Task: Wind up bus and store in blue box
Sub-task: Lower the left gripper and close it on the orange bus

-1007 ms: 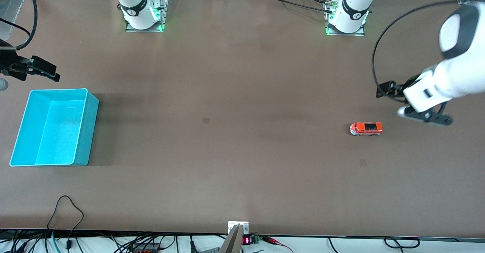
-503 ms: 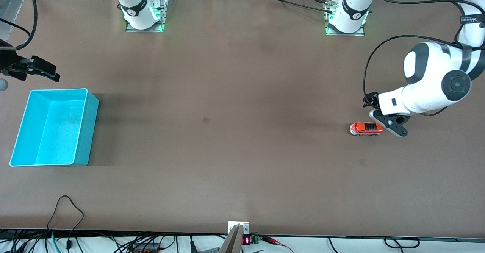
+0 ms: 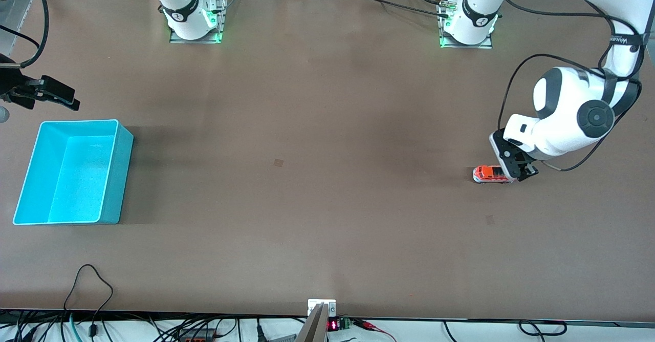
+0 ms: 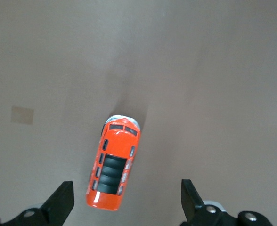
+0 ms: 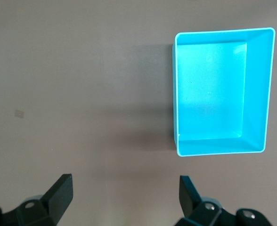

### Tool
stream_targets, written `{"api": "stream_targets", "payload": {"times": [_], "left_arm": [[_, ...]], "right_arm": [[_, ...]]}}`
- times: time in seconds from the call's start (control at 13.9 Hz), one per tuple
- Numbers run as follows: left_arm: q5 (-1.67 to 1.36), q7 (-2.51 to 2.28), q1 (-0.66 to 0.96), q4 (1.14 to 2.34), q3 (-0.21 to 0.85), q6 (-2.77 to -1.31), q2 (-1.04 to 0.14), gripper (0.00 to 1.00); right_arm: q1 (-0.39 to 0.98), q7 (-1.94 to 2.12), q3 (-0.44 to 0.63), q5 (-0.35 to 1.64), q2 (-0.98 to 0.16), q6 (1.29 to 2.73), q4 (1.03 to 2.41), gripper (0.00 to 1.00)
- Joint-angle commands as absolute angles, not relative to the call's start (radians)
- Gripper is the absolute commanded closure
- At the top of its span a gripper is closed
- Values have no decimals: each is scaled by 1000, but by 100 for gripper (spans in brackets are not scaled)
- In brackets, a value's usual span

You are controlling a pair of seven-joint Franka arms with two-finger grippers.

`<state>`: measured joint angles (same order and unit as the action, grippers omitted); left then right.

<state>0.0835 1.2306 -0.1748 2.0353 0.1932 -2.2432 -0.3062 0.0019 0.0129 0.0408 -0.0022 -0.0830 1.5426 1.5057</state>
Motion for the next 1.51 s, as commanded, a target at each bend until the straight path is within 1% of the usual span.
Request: {"api": "stream_targets", "payload": {"times": [0.0,0.29,0.65,0.86,1.44], "left_arm": [[123,1362,-231,2033,212,-2269,-351,0],[124,1451,-258,2031,212,-2289,-373,0],[124,1457,-258,2051,212,-2407,-387,0],[123,1456,-259,2068,212,-2416,-410,0],[123,1454,-258,2068,212,-2439,-446,0]], "right_arm": [[-2,8,38,9,-80,1539,1500,0],[-2,11,38,9,-80,1539,1500,0],[-2,9,38,9,-78,1537,1500,0],[-2,9,37,9,-78,1537,1500,0],[2,8,37,8,-77,1528,1499,0]]}}
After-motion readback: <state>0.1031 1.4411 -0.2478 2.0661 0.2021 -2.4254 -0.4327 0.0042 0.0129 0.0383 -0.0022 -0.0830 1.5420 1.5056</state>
